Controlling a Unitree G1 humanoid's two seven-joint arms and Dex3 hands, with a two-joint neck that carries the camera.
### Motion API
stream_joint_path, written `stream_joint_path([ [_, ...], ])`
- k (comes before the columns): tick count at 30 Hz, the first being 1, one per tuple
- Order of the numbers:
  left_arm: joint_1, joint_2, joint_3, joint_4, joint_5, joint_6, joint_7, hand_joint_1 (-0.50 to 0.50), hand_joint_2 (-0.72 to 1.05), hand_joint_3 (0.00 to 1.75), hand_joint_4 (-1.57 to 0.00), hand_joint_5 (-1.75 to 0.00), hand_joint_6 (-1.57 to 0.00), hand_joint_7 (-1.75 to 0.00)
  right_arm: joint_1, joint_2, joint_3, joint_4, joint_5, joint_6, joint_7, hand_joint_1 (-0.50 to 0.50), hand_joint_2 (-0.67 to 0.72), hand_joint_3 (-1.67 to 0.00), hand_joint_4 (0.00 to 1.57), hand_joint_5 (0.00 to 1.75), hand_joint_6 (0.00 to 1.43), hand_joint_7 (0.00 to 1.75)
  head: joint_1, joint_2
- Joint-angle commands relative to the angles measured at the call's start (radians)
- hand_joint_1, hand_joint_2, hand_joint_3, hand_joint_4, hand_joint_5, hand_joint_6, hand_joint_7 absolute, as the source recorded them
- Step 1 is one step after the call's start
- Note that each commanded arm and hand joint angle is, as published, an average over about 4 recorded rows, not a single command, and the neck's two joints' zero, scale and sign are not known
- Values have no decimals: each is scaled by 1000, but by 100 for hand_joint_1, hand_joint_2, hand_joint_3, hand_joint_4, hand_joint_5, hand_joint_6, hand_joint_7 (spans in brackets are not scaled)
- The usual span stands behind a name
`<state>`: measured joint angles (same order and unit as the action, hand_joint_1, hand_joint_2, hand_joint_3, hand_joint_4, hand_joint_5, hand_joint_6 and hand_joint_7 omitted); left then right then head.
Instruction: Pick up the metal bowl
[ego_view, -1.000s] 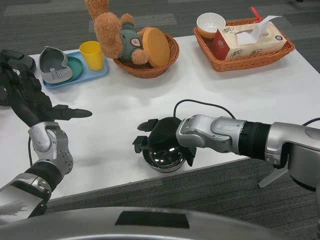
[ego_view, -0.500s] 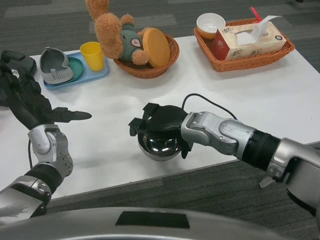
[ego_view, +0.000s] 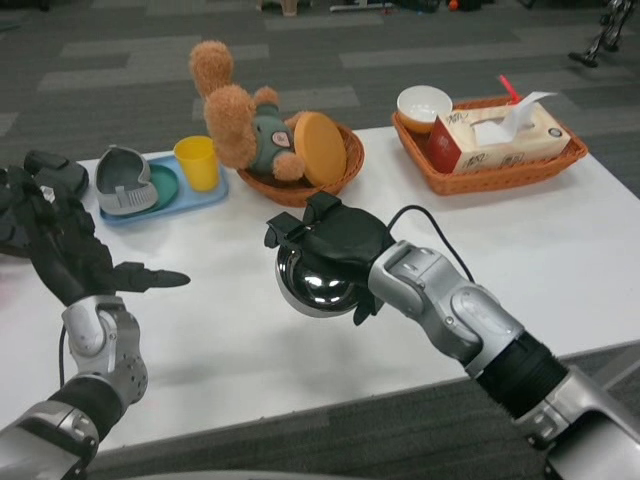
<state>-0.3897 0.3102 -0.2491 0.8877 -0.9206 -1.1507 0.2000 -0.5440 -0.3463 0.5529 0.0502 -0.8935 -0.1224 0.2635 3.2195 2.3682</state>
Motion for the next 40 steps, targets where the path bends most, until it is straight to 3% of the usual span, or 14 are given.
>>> stream_joint_path([
  [1,7,-5,-6,-3,6,-1,-4,-50,-64,9,0,0,0,0,32,27,-97,-32,-25,7,6,-42,-53,-95,137,121,138,168,-14,32],
  [4,3,-5,-14,-3,12,4,-15,-50,-66,9,0,0,0,0,46,42,-153,-37,-30,2,5,-42,-54,-95,136,126,137,168,-27,91],
  [8,-5,-5,-21,-5,21,19,-42,-50,-64,9,0,0,0,0,67,64,-233,-48,-46,10,6,-42,-51,-91,136,126,137,168,-58,241],
  [19,-32,1,-30,-11,46,88,-179,-50,-66,9,0,0,0,0,126,81,-367,-130,-84,38,6,-42,-54,-95,133,126,138,168,-94,428],
  [27,-34,12,-26,-21,49,122,-225,-50,-64,9,0,0,0,0,146,78,-388,-143,-82,46,6,-44,-54,-95,128,126,137,168,-83,475],
  [40,-37,21,-9,-30,49,134,-245,-50,-64,9,0,0,0,0,145,66,-359,-129,-58,50,6,-42,-54,-100,126,126,137,168,19,450],
])
